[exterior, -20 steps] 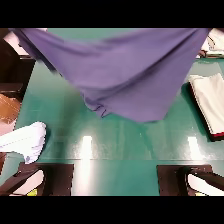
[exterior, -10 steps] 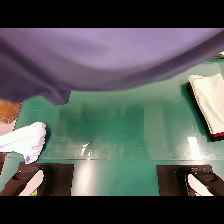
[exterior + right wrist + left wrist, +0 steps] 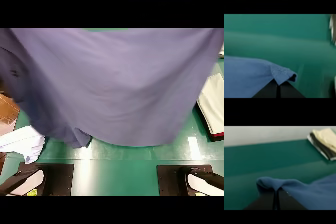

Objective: Fold the shirts.

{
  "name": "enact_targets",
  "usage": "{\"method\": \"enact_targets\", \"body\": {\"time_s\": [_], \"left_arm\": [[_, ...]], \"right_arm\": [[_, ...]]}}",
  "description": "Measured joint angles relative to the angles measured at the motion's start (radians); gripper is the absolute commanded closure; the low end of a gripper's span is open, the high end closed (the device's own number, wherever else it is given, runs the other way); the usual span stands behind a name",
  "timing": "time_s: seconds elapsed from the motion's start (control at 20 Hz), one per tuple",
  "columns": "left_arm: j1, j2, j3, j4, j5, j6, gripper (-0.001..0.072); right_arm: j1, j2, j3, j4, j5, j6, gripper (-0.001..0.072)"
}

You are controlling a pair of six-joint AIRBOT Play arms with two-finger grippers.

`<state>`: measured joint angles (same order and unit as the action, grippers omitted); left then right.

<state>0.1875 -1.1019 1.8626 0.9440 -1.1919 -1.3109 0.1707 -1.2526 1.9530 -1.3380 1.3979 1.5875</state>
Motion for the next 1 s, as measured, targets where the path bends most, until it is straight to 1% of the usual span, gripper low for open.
{"method": "enact_targets", "body": {"time_s": [0.15,0.35,0.4,0.45,0.5,0.6,0.7,0.75,0.85,1.0], "left_arm": [[-0.001,-0.169,-0.096,-0.002,-0.035,0.001,0.0685],[-0.001,-0.395,-0.152,-0.004,-0.026,0.017,0.0679],[-0.001,-0.435,-0.158,-0.006,-0.019,0.021,0.0443],[-0.001,-0.469,-0.161,-0.006,-0.014,0.023,0.0179],[0.000,-0.494,-0.164,-0.001,-0.013,0.023,0.0166],[0.003,-0.516,-0.159,0.019,-0.027,0.014,0.0166],[0.014,-0.515,-0.155,0.073,-0.068,-0.021,0.0166],[0.020,-0.506,-0.161,0.117,-0.095,-0.042,0.0166],[0.031,-0.469,-0.209,0.201,-0.137,-0.073,0.0166],[0.040,-0.377,-0.384,0.274,-0.161,-0.087,0.0166]], "right_arm": [[-0.011,-0.155,-0.063,0.002,-0.014,-0.003,0.0695],[-0.045,-0.334,-0.092,0.037,-0.066,-0.008,0.0685],[-0.056,-0.365,-0.095,0.062,-0.085,-0.009,0.0524],[-0.069,-0.386,-0.096,0.089,-0.102,-0.012,0.0280],[-0.085,-0.404,-0.098,0.120,-0.115,-0.019,0.0260],[-0.117,-0.414,-0.100,0.188,-0.124,-0.027,0.0262],[-0.153,-0.403,-0.104,0.229,-0.093,-0.043,0.0267],[-0.169,-0.385,-0.114,0.248,-0.063,-0.054,0.0281],[-0.186,-0.332,-0.167,0.267,-0.008,-0.080,0.0281],[-0.197,-0.194,-0.343,0.286,0.021,-0.113,0.0281]]}}
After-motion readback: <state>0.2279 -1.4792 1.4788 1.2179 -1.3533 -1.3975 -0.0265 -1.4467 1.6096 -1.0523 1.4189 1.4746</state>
